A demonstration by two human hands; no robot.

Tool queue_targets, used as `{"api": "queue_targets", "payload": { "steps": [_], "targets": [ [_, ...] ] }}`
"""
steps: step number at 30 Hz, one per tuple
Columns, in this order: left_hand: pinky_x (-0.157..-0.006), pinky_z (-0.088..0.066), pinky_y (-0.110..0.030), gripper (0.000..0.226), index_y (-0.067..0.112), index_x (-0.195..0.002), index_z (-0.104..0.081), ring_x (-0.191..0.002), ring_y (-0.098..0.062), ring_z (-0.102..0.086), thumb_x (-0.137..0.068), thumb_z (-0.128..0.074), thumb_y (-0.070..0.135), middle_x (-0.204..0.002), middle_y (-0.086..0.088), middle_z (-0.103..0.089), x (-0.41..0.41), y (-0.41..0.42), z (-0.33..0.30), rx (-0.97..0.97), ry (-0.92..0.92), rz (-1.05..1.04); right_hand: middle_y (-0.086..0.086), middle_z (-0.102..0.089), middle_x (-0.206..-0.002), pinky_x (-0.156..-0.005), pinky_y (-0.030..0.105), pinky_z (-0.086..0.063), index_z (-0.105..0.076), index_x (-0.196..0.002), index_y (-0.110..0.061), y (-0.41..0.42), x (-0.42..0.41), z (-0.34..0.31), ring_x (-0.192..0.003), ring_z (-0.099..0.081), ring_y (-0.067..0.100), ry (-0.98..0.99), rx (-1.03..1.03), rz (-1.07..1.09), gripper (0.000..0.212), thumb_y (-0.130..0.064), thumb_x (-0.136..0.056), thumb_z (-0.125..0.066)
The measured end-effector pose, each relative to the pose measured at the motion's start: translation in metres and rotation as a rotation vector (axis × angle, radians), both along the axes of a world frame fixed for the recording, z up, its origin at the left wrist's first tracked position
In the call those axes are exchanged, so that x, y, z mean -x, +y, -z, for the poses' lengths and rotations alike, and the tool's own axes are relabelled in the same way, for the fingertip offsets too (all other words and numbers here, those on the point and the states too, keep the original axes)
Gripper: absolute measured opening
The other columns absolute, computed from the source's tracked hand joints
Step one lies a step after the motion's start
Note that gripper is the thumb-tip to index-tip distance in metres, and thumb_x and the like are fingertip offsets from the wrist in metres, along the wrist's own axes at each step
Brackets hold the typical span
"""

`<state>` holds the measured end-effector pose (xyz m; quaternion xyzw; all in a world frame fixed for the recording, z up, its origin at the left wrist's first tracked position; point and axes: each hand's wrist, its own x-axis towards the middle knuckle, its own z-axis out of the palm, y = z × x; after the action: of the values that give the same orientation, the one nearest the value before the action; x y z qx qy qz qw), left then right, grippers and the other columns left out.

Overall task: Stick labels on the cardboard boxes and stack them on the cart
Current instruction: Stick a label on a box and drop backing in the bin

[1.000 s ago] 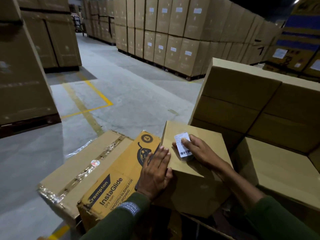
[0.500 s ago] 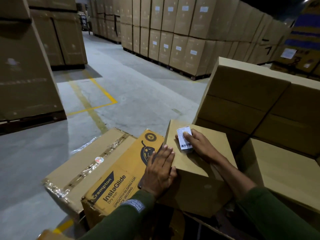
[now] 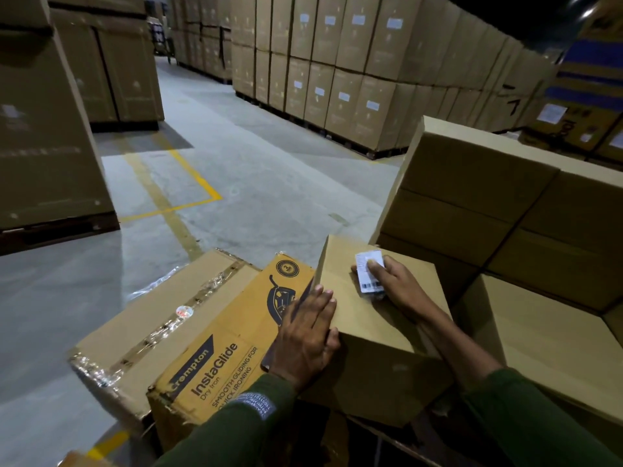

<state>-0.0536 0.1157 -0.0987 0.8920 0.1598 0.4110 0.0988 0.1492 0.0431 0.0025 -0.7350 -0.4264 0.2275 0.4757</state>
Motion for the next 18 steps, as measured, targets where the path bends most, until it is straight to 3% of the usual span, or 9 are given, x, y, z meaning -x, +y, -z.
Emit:
{"api": "queue_targets", "payload": {
  "steps": [4, 7, 10, 13, 16, 18],
  "targets": [
    [-0.098, -0.046, -0.060, 0.046, 0.009, -0.137, -0.047, -0.141, -0.026, -0.040, -0.098, -0.040, 0.032, -0.145, -0.012, -0.051, 0.000, 0.000, 0.001, -0.005, 0.003, 0.002, 0.004, -0.074, -0.110, -0.088, 0.047, -0.055, -0.064, -0.115, -0.021, 0.003, 0.013, 0.002, -0.100, -0.071, 0.023, 0.000, 0.044, -0.110, 0.041, -0.055, -0.095, -0.053],
    [-0.099, -0.045, -0.060, 0.047, 0.009, -0.137, -0.048, -0.141, -0.025, -0.039, -0.098, -0.039, 0.033, -0.145, -0.012, -0.051, 0.001, 0.000, 0.000, -0.005, 0.014, 0.002, 0.003, -0.073, -0.114, -0.086, 0.039, -0.056, -0.063, -0.118, -0.022, -0.019, 0.012, 0.000, -0.101, -0.071, 0.020, 0.005, 0.049, -0.143, 0.037, -0.050, -0.098, -0.052],
    [-0.100, -0.045, -0.061, 0.047, 0.008, -0.136, -0.051, -0.141, -0.026, -0.039, -0.099, -0.039, 0.035, -0.145, -0.012, -0.050, 0.002, 0.000, 0.000, 0.004, 0.027, 0.003, 0.003, -0.073, -0.114, -0.088, 0.041, -0.056, -0.061, -0.122, -0.018, -0.040, 0.001, -0.002, -0.104, -0.070, 0.022, 0.007, 0.062, -0.140, 0.044, -0.051, -0.095, -0.052],
    [-0.100, -0.045, -0.060, 0.047, 0.009, -0.137, -0.049, -0.141, -0.026, -0.039, -0.098, -0.039, 0.034, -0.145, -0.013, -0.050, 0.000, 0.001, 0.000, 0.014, 0.027, 0.005, -0.001, -0.074, -0.112, -0.087, 0.038, -0.056, -0.061, -0.121, -0.016, -0.030, -0.005, -0.007, -0.104, -0.070, 0.022, -0.023, 0.058, -0.078, 0.037, -0.044, -0.101, -0.049],
    [-0.101, -0.044, -0.060, 0.047, 0.011, -0.138, -0.046, -0.141, -0.025, -0.039, -0.096, -0.041, 0.032, -0.146, -0.012, -0.050, 0.000, 0.002, 0.000, 0.010, 0.016, 0.009, 0.003, -0.075, -0.110, -0.094, 0.055, -0.053, -0.063, -0.118, -0.017, -0.006, -0.001, -0.006, -0.102, -0.071, 0.025, -0.013, 0.022, -0.028, 0.049, -0.058, -0.091, -0.054],
    [-0.101, -0.044, -0.060, 0.048, 0.011, -0.139, -0.045, -0.141, -0.025, -0.039, -0.096, -0.042, 0.032, -0.146, -0.011, -0.050, 0.001, 0.001, -0.001, 0.006, 0.025, 0.012, 0.006, -0.075, -0.108, -0.095, 0.058, -0.051, -0.064, -0.115, -0.015, 0.006, 0.002, -0.003, -0.101, -0.071, 0.027, 0.026, 0.012, -0.048, 0.057, -0.063, -0.085, -0.056]
  ]
}}
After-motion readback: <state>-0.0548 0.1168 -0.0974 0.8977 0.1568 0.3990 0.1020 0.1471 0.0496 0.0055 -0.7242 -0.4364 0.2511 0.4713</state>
